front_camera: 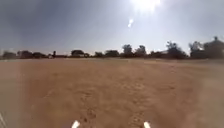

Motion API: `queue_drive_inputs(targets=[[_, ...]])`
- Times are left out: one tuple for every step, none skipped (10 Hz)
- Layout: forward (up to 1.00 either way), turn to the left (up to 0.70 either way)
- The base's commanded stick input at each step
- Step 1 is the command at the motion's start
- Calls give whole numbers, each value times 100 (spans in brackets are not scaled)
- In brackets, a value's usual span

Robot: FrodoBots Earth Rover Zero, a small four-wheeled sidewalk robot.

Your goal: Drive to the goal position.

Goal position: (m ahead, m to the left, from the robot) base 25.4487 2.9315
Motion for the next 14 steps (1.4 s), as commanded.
queue_drive_inputs(targets=[[70, 0], [70, 0], [70, 0], [70, 0], [70, 0], [70, 0], [70, 0], [70, 0], [70, 0], [70, 0], [70, 0], [70, 0], [70, 0], [70, 0]])
